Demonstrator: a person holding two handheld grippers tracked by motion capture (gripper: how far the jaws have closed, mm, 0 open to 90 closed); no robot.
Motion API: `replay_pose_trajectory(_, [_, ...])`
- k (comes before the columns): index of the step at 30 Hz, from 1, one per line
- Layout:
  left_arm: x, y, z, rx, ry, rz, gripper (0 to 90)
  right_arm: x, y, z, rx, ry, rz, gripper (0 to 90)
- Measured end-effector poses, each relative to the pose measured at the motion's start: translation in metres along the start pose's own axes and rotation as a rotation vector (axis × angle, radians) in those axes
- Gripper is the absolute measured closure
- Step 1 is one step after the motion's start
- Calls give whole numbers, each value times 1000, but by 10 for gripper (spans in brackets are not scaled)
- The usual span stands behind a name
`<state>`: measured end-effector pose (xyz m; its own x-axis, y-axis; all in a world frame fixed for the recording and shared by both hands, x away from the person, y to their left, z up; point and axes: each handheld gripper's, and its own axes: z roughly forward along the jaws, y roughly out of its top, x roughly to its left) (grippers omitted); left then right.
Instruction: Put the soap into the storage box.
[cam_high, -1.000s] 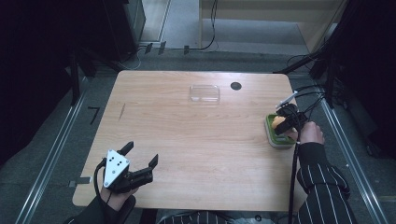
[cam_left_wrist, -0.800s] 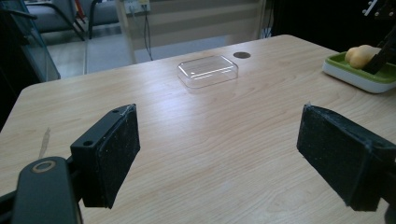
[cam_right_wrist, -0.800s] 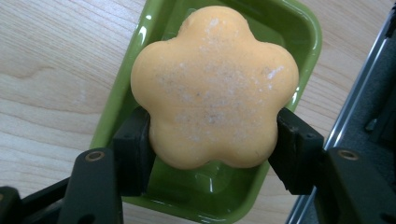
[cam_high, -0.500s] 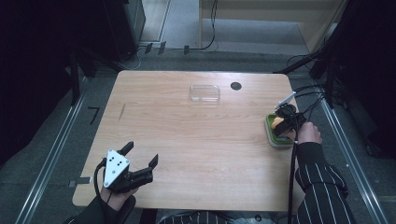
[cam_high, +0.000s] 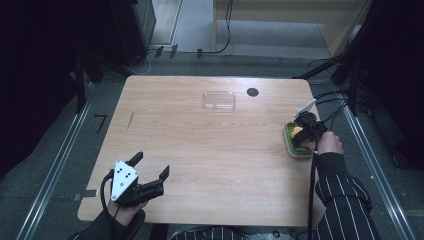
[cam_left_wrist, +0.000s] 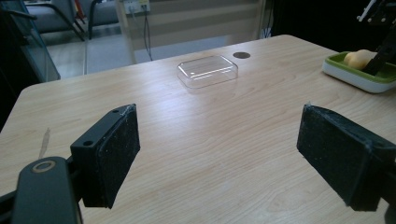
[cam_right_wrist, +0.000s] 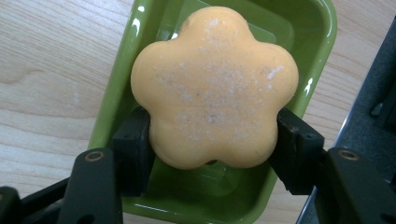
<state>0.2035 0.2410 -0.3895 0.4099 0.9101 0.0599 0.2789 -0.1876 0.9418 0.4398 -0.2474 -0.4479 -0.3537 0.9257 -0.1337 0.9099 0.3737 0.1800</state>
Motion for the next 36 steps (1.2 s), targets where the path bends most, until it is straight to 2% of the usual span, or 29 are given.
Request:
replay_pose_trajectory(15, [-1, 0, 1, -4, -2, 2, 137, 1, 0, 5, 22, 0, 18, 383])
replay_pose_trajectory(25, [1, -1, -2, -5, 1, -3, 137, 2, -1, -1, 22, -7, 14, 330])
replay_pose_trajectory(28, [1, -1, -1, -4, 2, -5, 137, 0, -3, -7, 7, -8, 26, 306])
replay_pose_trajectory(33, [1, -1, -1, -5, 2, -6, 137, 1, -9, -15, -7, 17, 27, 253])
replay_pose_trajectory(36, [1, -1, -1, -6, 2, -5, 137, 6, -14, -18, 7, 30, 10, 212])
